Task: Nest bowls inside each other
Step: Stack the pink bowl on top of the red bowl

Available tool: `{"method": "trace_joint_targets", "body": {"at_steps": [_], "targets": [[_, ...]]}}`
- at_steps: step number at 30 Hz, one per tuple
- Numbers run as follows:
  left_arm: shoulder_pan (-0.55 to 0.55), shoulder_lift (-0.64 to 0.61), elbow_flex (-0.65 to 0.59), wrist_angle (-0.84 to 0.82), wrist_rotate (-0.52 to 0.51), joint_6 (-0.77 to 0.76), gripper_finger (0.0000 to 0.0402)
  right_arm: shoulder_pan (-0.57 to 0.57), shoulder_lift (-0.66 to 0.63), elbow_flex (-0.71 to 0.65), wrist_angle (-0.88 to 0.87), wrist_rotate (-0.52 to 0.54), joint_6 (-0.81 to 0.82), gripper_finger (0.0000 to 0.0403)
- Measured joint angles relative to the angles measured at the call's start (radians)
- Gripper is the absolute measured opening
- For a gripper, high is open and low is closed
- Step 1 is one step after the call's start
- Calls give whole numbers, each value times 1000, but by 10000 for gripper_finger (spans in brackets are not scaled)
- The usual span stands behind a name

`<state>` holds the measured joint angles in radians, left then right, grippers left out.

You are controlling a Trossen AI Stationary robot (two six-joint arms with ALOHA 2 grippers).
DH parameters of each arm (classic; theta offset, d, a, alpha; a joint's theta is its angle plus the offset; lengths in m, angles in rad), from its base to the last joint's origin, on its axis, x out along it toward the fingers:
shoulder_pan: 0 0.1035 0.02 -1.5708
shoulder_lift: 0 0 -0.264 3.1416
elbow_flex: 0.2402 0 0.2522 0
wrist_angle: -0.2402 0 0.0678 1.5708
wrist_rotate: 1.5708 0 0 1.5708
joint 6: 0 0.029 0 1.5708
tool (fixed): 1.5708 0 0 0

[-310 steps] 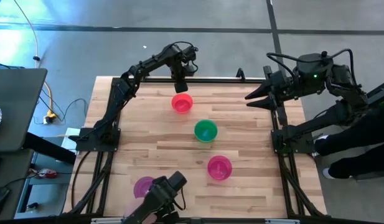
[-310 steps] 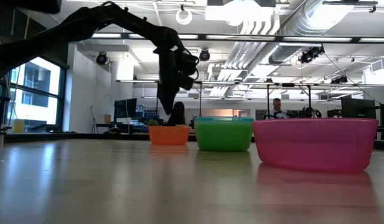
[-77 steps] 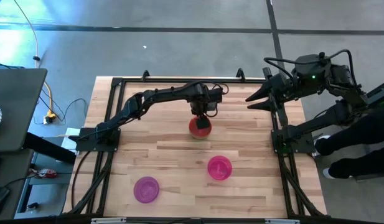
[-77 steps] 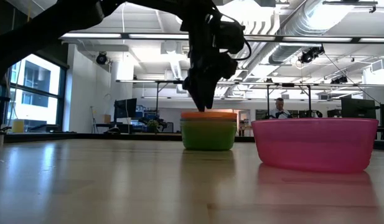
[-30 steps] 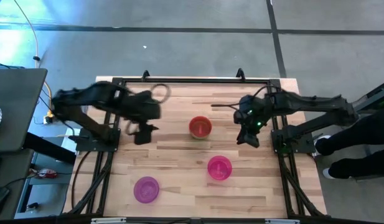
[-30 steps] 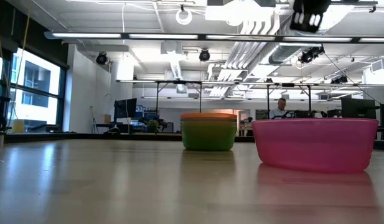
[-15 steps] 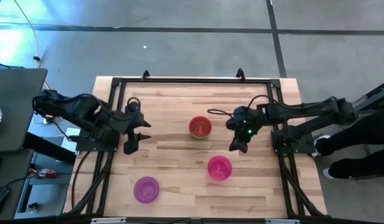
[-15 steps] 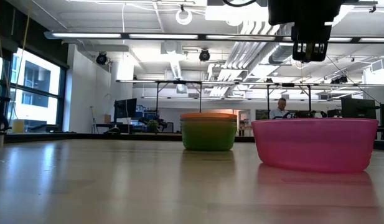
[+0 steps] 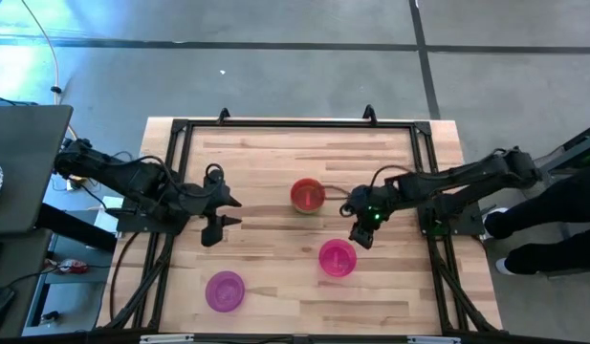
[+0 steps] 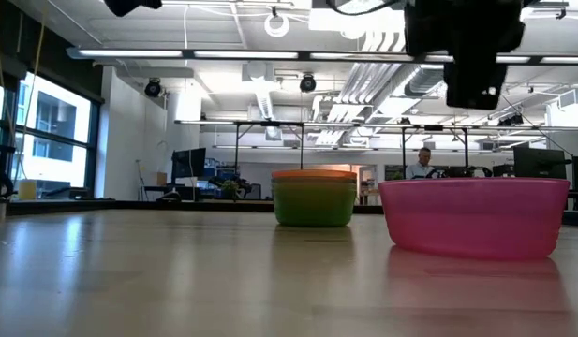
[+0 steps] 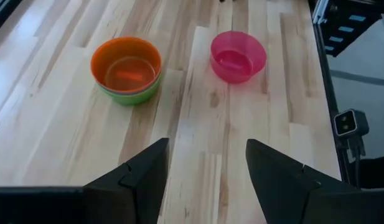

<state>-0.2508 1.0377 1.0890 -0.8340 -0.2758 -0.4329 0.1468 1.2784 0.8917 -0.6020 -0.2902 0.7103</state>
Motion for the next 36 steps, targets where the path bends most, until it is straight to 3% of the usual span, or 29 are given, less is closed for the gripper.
{"method": "trace_joint_targets", "body": {"at_steps": [13,30,36], "targets": [[0,-32,-2,9,-4,-28,201,53,232,0,-19,1,139,99],[0,-40,-2,9,-16,-20,201,52,247,0,14,132,254,99],[0,-40,-2,9,-16,-9,201,52,247,1,15,133,255,99]]}}
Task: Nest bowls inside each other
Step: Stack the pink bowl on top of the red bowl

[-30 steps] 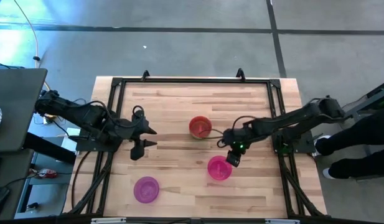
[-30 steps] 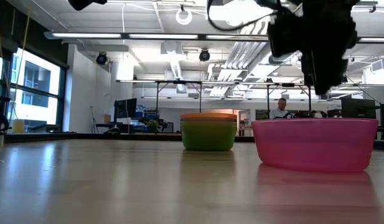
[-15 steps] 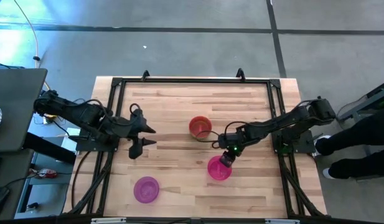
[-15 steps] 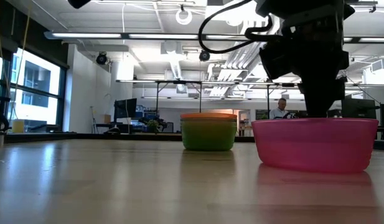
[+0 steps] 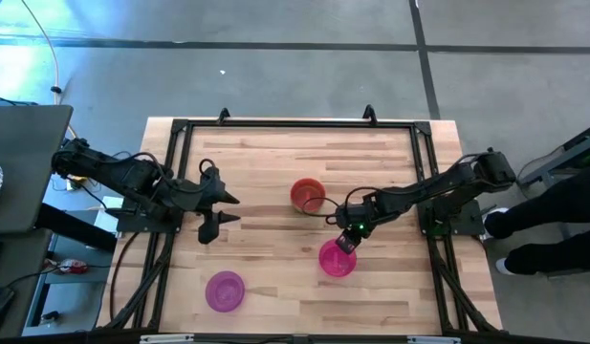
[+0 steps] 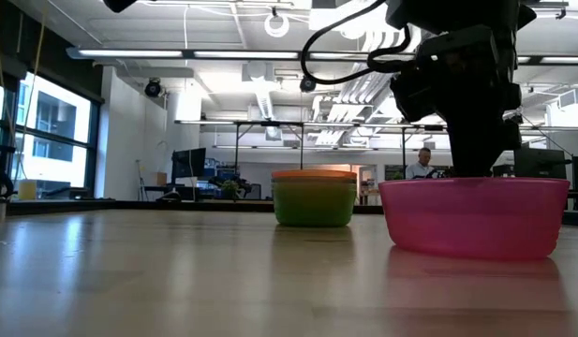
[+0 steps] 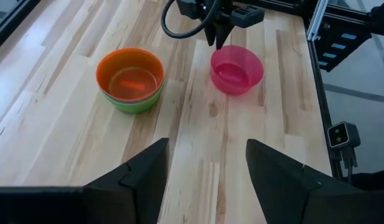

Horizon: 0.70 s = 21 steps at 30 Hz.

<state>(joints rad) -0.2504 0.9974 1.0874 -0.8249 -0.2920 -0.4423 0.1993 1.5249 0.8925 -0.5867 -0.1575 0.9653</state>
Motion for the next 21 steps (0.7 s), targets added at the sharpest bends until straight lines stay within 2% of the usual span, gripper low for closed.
{"method": "trace_joint_targets", "body": {"at_steps": [12,21], "targets": [[0,0,0,0,-8,0,201,15,1,0,7,-35,-31,99],[0,0,0,0,-8,0,201,40,70,1,17,-55,-9,99]]}}
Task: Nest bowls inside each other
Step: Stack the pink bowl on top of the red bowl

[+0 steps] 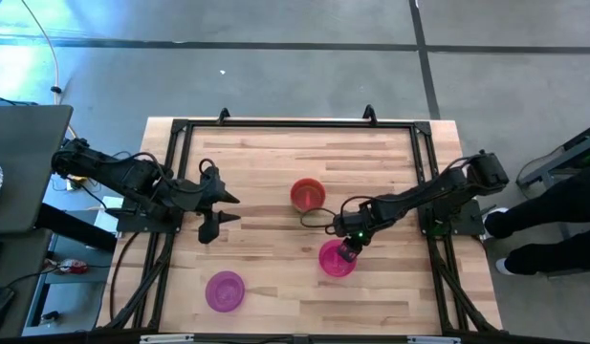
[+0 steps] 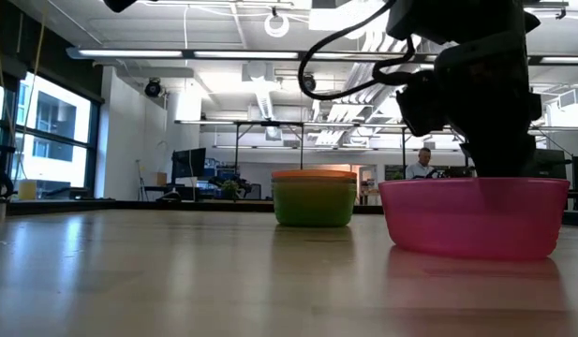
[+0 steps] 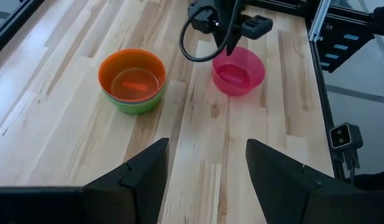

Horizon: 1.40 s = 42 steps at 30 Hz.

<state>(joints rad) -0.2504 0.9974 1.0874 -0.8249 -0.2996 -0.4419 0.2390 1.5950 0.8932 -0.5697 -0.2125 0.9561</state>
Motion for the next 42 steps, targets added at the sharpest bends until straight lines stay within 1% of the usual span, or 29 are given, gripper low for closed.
{"method": "trace_joint_targets", "body": {"at_steps": [3,5,7,10,12,17,21,25,28,32,36,40,42], "targets": [[0,0,0,0,0,0,201,-1,1,0,11,10,12,99],[0,0,0,2,0,0,201,-1,1,0,10,12,12,91],[0,0,0,2,0,0,201,0,1,0,10,12,12,73],[0,0,0,3,0,-1,201,0,1,0,10,12,12,24],[0,0,0,3,3,-1,201,0,1,0,12,8,10,7],[0,0,0,3,8,-1,201,-1,1,8,10,2,13,2],[0,0,0,3,8,4,201,-5,1,48,-4,-1,2,1],[0,0,0,2,8,14,201,-26,1,114,-76,-4,-40,1],[0,0,0,0,7,25,201,-49,1,177,-167,8,-72,1],[0,0,0,-5,2,34,201,-89,1,279,-291,57,-123,0],[0,0,0,-24,-3,34,201,-148,1,375,-395,132,-172,0],[0,0,0,-24,-3,34,201,-228,1,450,-435,184,-204,0],[0,0,0,-24,-3,40,201,-272,1,475,-435,187,-210,0]]}}
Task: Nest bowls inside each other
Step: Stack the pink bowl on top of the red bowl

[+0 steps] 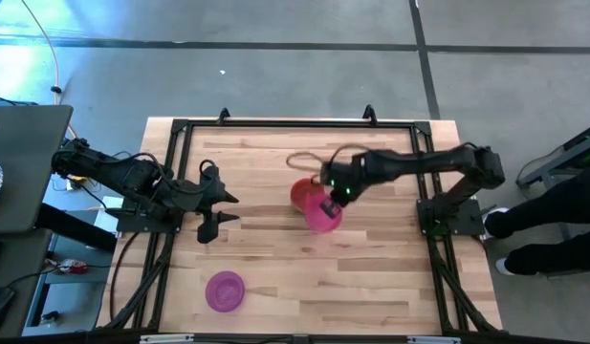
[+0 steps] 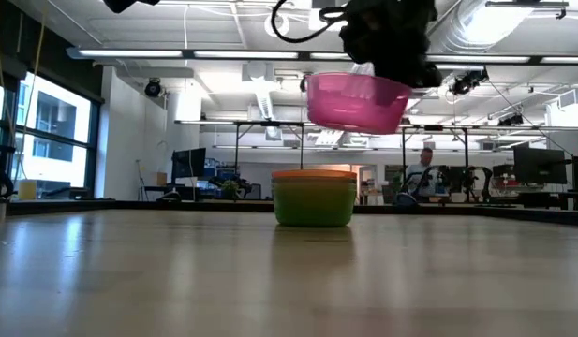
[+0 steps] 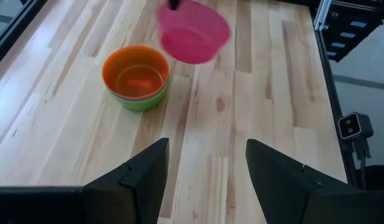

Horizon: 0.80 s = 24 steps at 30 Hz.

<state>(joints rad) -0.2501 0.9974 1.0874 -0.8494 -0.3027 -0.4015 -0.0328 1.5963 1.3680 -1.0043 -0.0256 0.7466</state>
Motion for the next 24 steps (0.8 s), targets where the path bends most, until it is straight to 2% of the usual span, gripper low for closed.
{"method": "trace_joint_targets", "body": {"at_steps": [10,24], "targets": [[0,0,0,0,-3,13,201,-158,46,30,28,-36,-38,0],[0,0,0,-3,-20,12,201,-229,186,30,129,-92,-74,0]]}}
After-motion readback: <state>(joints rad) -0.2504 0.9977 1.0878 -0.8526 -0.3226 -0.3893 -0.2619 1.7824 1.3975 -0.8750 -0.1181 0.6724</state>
